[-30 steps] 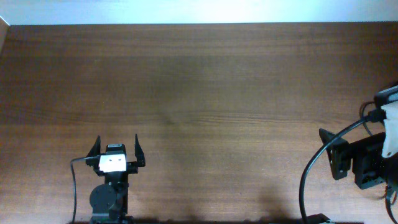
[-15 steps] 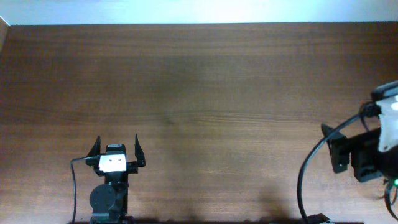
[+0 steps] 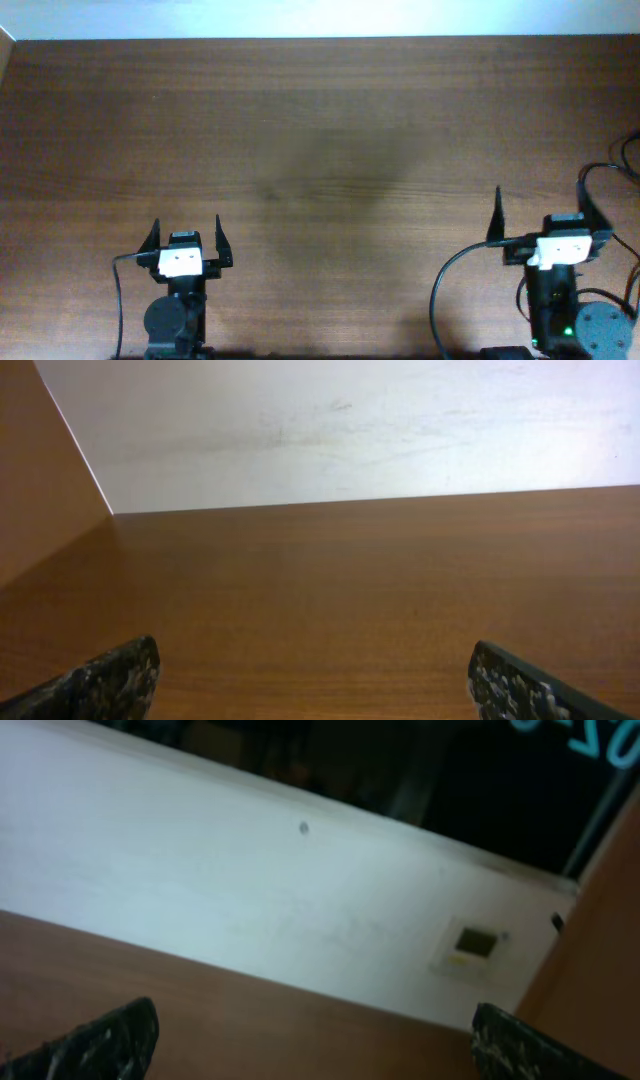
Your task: Untangle cables
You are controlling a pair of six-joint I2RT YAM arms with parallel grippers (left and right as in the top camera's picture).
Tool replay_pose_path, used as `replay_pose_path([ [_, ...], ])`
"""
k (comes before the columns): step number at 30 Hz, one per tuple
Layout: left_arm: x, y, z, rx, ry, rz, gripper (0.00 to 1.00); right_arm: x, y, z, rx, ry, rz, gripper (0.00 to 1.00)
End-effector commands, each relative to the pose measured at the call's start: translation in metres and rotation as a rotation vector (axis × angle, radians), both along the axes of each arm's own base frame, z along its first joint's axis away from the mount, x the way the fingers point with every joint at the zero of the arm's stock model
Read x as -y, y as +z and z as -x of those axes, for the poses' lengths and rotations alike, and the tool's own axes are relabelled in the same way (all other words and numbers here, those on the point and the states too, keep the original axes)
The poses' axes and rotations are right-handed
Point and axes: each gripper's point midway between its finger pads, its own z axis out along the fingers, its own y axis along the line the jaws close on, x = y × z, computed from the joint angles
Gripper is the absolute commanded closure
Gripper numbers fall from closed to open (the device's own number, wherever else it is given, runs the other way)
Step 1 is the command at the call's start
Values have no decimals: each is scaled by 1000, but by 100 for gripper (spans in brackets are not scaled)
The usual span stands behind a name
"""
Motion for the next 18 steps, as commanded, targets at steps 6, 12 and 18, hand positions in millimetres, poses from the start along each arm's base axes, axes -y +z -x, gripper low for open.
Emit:
replay_pose_path([
  [6,0,-1,0,2,3,8,1,12,-88,0,61,-16,-277,1],
  [12,0,-1,0,2,3,8,1,12,-140,-10,-51,-28,-335,1],
  [18,0,-1,0,2,3,8,1,12,-166,-9,-157,-45,-388,1],
])
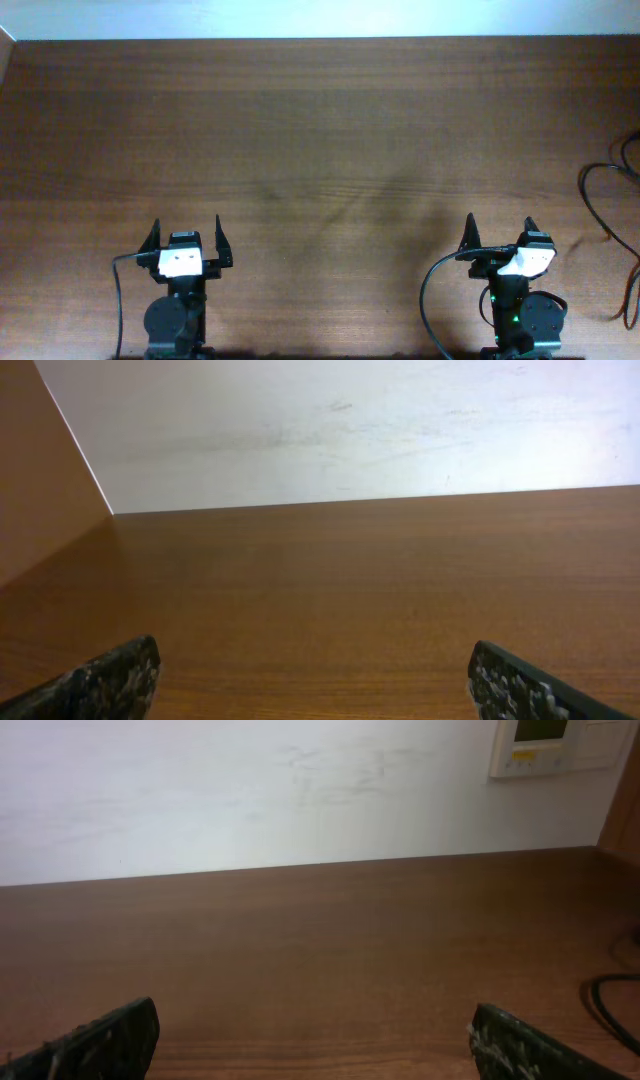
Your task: Untangle cables
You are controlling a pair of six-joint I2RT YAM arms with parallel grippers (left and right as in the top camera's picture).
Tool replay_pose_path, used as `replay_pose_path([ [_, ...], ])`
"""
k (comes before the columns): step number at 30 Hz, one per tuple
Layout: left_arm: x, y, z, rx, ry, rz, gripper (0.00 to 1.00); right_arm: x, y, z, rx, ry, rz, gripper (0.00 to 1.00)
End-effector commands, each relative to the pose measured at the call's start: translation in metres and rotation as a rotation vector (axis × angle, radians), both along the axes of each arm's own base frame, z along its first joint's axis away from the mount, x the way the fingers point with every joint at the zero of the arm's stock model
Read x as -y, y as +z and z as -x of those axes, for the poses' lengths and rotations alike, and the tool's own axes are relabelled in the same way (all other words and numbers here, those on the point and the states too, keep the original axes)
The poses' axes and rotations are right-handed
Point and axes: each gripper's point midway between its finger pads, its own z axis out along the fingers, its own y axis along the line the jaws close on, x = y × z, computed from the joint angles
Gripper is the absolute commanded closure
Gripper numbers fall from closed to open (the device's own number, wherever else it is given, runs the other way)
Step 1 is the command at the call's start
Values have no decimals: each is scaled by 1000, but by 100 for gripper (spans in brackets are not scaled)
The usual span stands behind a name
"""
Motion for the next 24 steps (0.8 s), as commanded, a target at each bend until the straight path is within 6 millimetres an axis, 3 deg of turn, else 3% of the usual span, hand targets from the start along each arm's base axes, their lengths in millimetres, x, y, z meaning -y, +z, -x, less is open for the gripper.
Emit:
replay_pose_path([
  [1,0,-1,0,0,3,8,1,1,-3,0,-7,-4,3,1],
  [5,0,-1,0,0,3,8,1,1,-3,0,-13,8,112,1],
  [24,0,-1,0,1,3,8,1,-1,-3,0,-12,18,104,1],
])
